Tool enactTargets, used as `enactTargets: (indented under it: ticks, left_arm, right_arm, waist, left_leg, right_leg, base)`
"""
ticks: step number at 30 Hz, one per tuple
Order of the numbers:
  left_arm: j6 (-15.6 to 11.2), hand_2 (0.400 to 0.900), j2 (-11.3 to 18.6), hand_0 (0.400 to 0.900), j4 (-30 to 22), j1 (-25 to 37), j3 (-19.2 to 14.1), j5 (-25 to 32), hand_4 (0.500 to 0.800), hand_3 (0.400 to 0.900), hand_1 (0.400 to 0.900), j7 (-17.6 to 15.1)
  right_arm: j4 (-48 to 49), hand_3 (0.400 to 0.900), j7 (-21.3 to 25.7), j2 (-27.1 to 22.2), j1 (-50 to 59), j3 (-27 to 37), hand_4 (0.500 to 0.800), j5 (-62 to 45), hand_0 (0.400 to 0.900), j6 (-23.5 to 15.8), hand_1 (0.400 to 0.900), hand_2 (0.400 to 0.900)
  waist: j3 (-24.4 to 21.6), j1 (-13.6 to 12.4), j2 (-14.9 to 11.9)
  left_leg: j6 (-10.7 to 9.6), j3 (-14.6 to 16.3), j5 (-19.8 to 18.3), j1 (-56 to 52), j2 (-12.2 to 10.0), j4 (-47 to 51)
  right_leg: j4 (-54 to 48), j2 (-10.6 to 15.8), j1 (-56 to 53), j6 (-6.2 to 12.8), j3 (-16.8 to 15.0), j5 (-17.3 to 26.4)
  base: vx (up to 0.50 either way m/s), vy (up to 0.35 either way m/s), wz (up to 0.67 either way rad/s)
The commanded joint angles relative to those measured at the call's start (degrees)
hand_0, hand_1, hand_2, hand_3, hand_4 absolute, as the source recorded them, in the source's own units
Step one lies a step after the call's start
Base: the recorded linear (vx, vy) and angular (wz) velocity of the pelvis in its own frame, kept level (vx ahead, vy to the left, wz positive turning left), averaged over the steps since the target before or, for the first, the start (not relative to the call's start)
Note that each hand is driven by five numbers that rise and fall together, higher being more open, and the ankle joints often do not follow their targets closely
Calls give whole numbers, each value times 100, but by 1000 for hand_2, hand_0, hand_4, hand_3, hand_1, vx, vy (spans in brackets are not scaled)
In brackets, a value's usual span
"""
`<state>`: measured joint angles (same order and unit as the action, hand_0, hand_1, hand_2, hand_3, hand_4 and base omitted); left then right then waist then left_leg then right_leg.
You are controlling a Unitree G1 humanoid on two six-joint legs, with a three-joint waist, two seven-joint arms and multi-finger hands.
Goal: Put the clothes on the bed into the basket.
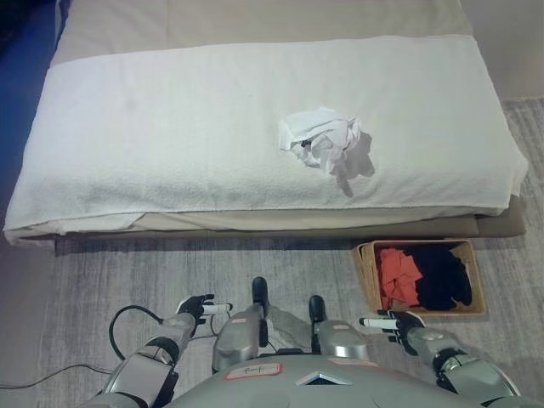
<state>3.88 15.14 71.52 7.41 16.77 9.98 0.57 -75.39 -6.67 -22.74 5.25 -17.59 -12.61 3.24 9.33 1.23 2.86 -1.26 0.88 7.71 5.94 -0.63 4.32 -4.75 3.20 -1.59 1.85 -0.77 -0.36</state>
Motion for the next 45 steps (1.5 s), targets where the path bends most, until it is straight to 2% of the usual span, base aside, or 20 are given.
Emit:
enactTargets:
  ticks: [1, 6, 8, 12, 13, 16, 17, 18, 19, 20, 23, 26, 30, 32, 34, 37, 38, 42, 45]
  left_arm:
    - [-70, 900, 362, 900, 130, 75, 14, 147, 800, 900, 900, -44]
    - [-67, 900, 534, 900, 95, 186, 37, 161, 800, 900, 900, -40]
    - [-66, 900, 576, 900, 78, 197, 65, 148, 800, 900, 900, -28]
    - [-43, 900, 690, 900, 43, 272, 69, 153, 800, 900, 900, -30]
    - [-32, 900, 714, 900, 38, 278, 73, 142, 800, 900, 900, -25]
    - [-24, 900, 742, 900, 63, 315, 91, 100, 800, 900, 900, -12]
    - [-16, 900, 736, 900, 67, 331, 100, 110, 800, 900, 900, -3]
    - [-16, 900, 736, 900, 67, 332, 99, 110, 800, 900, 900, -3]
    - [-18, 900, 739, 900, 76, 371, 112, 109, 800, 900, 900, -5]
    - [-15, 900, 738, 900, 86, 404, 121, 112, 800, 900, 900, -12]
    - [-35, 900, 726, 900, 93, 453, 136, 130, 800, 900, 900, -29]
    - [-50, 900, 731, 900, 115, 486, 90, 146, 800, 900, 900, -39]
    - [-31, 900, 716, 900, 196, 433, 39, 147, 800, 900, 900, -7]
    - [2, 900, 684, 900, 293, 385, 28, 64, 800, 900, 900, 39]
    - [3, 900, 599, 900, 350, 315, 5, 60, 800, 900, 900, 61]
    - [24, 900, 530, 900, 329, 239, 52, -14, 800, 900, 900, 136]
    - [12, 900, 515, 900, 311, 253, 83, -17, 800, 900, 900, 149]
    - [-49, 900, 441, 900, 171, 233, 201, -21, 800, 900, 900, 214]
    - [-86, 900, 392, 900, 169, 184, 357, -37, 800, 900, 900, 219]
  right_arm:
    - [-103, 900, -8, -120, -35, -135, 800, 72, 900, 56, 900, 900]
    - [-82, 900, -54, 5, 50, -133, 800, 87, 900, 77, 900, 900]
    - [-67, 900, -70, 37, 57, -137, 800, 89, 900, 87, 900, 900]
    - [-2, 900, -50, 65, 133, -152, 800, 40, 900, 84, 900, 900]
    - [14, 900, -38, 60, 160, -166, 800, 29, 900, 70, 900, 900]
    - [76, 900, -30, 65, 196, -174, 800, -15, 900, 49, 900, 900]
    - [77, 900, -27, 57, 202, -176, 800, -22, 900, 45, 900, 900]
    - [77, 900, -27, 57, 202, -176, 800, -22, 900, 45, 900, 900]
    - [80, 900, 3, 30, 246, -169, 800, -50, 900, 33, 900, 900]
    - [94, 900, 17, 29, 267, -176, 800, -57, 900, 38, 900, 900]
    - [162, 900, 76, 25, 389, -199, 800, -54, 900, 30, 900, 900]
    - [267, 900, 98, -4, 427, -166, 800, -55, 900, 28, 900, 900]
    - [302, 900, 109, -72, 422, -113, 800, -3, 900, 37, 900, 900]
    - [301, 900, 107, -114, 365, -87, 800, 15, 900, 48, 900, 900]
    - [273, 900, 80, -203, 349, -66, 800, 51, 900, 41, 900, 900]
    - [426, 900, 84, -562, 340, -18, 800, 126, 900, 23, 900, 900]
    - [548, 900, 123, -834, 472, 37, 800, 119, 900, -3, 900, 900]
    - [1172, 900, 355, -1904, 1309, 68, 800, 255, 900, -133, 900, 900]
    - [1180, 900, 475, -2362, 2237, -306, 800, 388, 900, -203, 900, 900]
  waist:
    - [-378, -85, -410]
    - [-580, -119, -657]
    - [-635, -104, -714]
    - [-599, -61, -801]
    - [-558, -57, -817]
    - [-444, -54, -827]
    - [-395, -43, -790]
    - [-392, -42, -790]
    - [-308, -45, -749]
    - [-246, -33, -756]
    - [-99, -15, -772]
    - [-4, -13, -830]
    - [-31, -16, -885]
    - [-114, -5, -899]
    - [-279, 10, -815]
    - [-406, 128, -661]
    - [-432, 175, -600]
    - [-522, 230, -383]
    - [-521, 197, -292]
  left_leg:
    - [-127, -188, -239, 975, -119, -637]
    - [66, 54, -674, 1050, 105, -1013]
    - [132, 30, -750, 974, 182, -941]
    - [255, -115, -835, 700, 309, -777]
    - [282, -148, -862, 629, 334, -763]
    - [295, -217, -959, 294, 355, -666]
    - [286, -273, -956, 213, 336, -633]
    - [287, -274, -956, 210, 336, -632]
    - [237, -332, -974, 116, 294, -603]
    - [208, -370, -998, 72, 283, -609]
    - [153, -450, -1117, -67, 252, -660]
    - [92, -489, -1241, -243, 265, -686]
    - [11, -593, -1348, -431, 274, -664]
    - [-62, -650, -1407, -501, 248, -618]
    - [-125, -677, -1442, -638, 118, -530]
    - [-256, -719, -1477, -665, -57, -648]
    - [-291, -723, -1458, -649, -97, -635]
    - [-350, -623, -1372, -700, -217, -448]
    - [-359, -488, -1320, -739, -261, -309]
  right_leg:
    - [721, -106, -165, 216, -350, -871]
    - [1216, 196, 91, 593, -379, -441]
    - [1449, 246, 169, 639, -343, -155]
    - [2314, 150, 460, 608, -271, 289]
    - [2630, 63, 530, 598, -218, 310]
    - [2814, 47, 807, 532, 104, 202]
    - [2734, -20, 973, 454, 117, 27]
    - [2734, -20, 969, 454, 118, 26]
    - [2252, 74, 1125, 400, 298, -151]
    - [1964, 144, 1155, 418, 341, -131]
    - [1145, 451, 1405, 581, 207, 323]
    - [647, 649, 1489, 723, 208, 692]
    - [608, 716, 1524, 825, 210, 948]
    - [582, 686, 1397, 770, 172, 764]
    - [580, 622, 1275, 724, 219, 672]
    - [658, 469, 1161, 577, 287, 450]
    - [636, 427, 1160, 548, 301, 422]
    - [451, 320, 1137, 548, 263, 424]
    - [420, 315, 1167, 554, 221, 451]
  base:
    - [184, 302, -45]
    - [184, 279, -22]
    - [191, 272, 9]
    - [163, 241, 19]
    - [128, 217, 15]
    - [153, 149, 25]
    - [94, 62, 25]
    - [139, 51, 39]
    - [120, -2, 38]
    - [151, -27, 47]
    - [102, -80, 25]
    - [132, -112, 22]
    - [167, -184, 34]
    - [201, -238, 34]
    - [275, -268, 26]
    - [204, -241, 22]
    - [118, -184, 7]
    - [100, -101, -23]
    - [48, -30, -27]
